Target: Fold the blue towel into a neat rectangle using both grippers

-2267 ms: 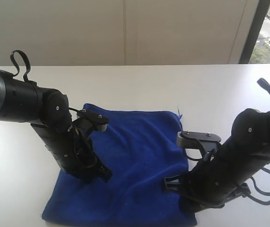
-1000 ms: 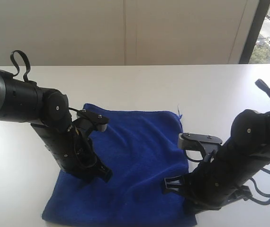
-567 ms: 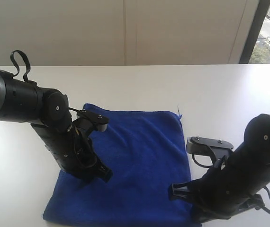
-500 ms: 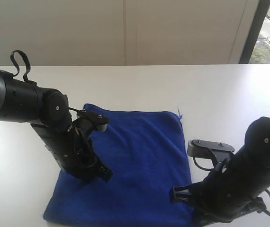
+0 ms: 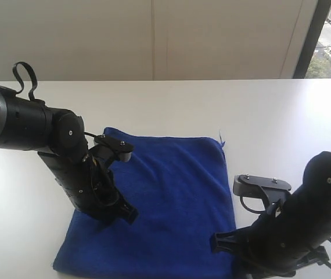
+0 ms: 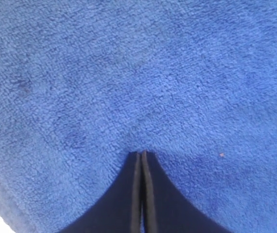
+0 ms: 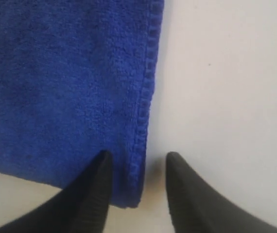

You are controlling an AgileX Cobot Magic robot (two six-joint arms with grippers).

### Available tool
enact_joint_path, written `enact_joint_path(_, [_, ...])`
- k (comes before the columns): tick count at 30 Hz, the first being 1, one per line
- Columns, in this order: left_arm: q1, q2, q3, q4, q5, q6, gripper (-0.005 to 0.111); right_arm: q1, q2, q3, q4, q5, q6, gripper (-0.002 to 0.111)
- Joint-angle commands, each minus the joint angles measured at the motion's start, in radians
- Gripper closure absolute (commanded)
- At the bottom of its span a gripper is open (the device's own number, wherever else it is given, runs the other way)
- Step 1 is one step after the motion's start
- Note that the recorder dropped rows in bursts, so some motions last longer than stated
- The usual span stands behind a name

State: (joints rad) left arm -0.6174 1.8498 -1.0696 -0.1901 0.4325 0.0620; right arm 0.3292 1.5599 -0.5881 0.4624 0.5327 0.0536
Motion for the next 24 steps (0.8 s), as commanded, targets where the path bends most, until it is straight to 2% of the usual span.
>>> enact_joint_path(1, [-0.004,-0.007,0.010,0.005,-0.021,-0.005,0.107,0.001,-0.031,-0.011,-0.016,0.004,-0.001,0.054])
enact_joint_path(4, [-0.004,-0.048,0.010,0.016,-0.016,-0.005,0.107,0.001,-0.088,-0.042,-0.039,0.011,-0.001,0.055])
enact_joint_path(7, [-0.004,-0.099,0.010,0.022,-0.014,-0.005,0.107,-0.001,-0.162,-0.090,-0.091,0.009,-0.001,0.063])
enact_joint_path(11, [-0.002,-0.155,0.010,0.029,-0.034,-0.005,0.107,-0.001,-0.204,-0.153,-0.173,-0.001,-0.001,0.092])
enact_joint_path(12, [-0.002,-0.164,0.010,0.029,-0.045,-0.006,0.107,-0.001,-0.201,-0.177,-0.196,-0.006,-0.001,0.103])
enact_joint_path(13, [-0.002,-0.169,0.010,0.030,-0.058,-0.006,0.107,-0.001,-0.193,-0.193,-0.222,-0.008,-0.001,0.108])
enact_joint_path(20, [0.002,-0.150,0.008,0.030,-0.155,-0.006,0.107,-0.055,-0.022,-0.350,-0.273,-0.027,-0.008,0.108])
enact_joint_path(24, [0.029,-0.131,0.008,0.030,-0.204,-0.014,0.107,-0.088,0.094,-0.431,-0.295,-0.066,-0.028,0.108])
